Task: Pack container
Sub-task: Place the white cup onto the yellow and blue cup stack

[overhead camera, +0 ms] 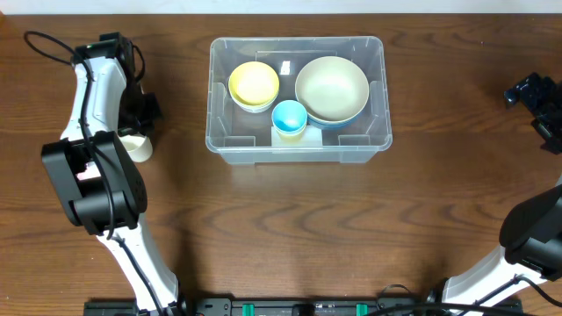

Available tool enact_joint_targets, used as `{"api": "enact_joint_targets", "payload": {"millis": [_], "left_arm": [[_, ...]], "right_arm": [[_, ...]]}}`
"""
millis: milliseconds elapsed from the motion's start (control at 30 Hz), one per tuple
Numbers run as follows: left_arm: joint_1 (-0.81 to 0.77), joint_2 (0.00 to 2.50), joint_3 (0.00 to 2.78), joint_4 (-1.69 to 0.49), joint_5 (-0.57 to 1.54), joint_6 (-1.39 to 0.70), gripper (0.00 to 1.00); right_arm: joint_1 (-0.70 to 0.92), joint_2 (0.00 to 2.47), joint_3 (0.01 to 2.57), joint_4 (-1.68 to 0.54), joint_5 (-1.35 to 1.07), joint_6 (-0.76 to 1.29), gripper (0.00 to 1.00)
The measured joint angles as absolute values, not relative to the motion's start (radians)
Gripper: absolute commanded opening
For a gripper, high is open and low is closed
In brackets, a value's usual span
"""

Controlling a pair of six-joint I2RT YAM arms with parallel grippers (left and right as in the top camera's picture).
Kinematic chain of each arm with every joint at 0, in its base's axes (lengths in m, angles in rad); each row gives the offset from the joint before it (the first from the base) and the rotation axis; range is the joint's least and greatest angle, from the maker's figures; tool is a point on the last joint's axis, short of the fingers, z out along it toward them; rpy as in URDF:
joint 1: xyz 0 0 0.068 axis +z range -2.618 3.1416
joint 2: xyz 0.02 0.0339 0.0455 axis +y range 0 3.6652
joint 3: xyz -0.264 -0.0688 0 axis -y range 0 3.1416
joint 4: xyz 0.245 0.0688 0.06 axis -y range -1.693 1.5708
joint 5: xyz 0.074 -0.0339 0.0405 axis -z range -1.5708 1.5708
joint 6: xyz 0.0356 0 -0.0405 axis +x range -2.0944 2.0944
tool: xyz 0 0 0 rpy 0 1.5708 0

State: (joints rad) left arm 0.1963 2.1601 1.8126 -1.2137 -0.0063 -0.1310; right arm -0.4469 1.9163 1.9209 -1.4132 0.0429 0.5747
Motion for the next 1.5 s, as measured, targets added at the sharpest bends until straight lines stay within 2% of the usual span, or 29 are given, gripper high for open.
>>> {"api": "enact_joint_targets", "payload": {"millis": [233,467,633,800,1067,1433,1467,1500], "left_arm": [[0.107,2.027,1.814,-1.257,0.025,-0.131,0.06],[-0.150,1.658,1.845,-1.242,0.039,-0.103,0.06],[-0.321,1.534,1.859,-1.190,0.049,-0.077,0.06],[-0.432,1.571,1.858,-1.117,0.049,-0.064,0.06],[-0.548,1.769,1.856,-1.036,0.049,-0.044,0.06],[-0.577,1.979,1.845,-1.034,0.049,-0.025,0.06],[-0.577,1.985,1.845,-1.034,0.049,-0.025,0.15],[-0.577,1.991,1.845,-1.035,0.049,-0.020,0.30]], "right_arm": [[-0.447,1.916,1.921,-1.413,0.043,0.575,0.99],[-0.447,1.916,1.921,-1.413,0.043,0.575,0.99],[-0.447,1.916,1.921,-1.414,0.043,0.575,0.99],[-0.447,1.916,1.921,-1.414,0.043,0.575,0.99],[-0.447,1.916,1.921,-1.413,0.043,0.575,0.99],[-0.447,1.916,1.921,-1.413,0.043,0.575,0.99],[-0.447,1.916,1.921,-1.413,0.043,0.575,0.99],[-0.447,1.916,1.921,-1.413,0.043,0.575,0.99]]}}
